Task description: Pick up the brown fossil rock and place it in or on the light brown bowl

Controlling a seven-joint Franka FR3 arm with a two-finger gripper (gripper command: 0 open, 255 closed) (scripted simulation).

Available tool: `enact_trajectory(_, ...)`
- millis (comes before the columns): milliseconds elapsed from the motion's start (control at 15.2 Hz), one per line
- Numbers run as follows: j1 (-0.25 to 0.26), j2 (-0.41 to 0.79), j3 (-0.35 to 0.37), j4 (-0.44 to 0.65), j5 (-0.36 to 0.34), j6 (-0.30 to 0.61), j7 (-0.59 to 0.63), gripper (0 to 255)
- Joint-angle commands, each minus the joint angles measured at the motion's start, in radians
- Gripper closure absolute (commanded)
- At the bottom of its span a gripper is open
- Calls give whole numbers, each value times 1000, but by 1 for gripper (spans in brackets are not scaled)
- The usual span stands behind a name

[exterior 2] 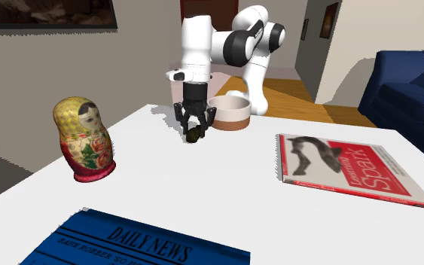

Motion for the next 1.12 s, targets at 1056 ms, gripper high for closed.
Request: enact_trajectory(1056, -8, 13, -12, 253, -15, -240, 14, 255)
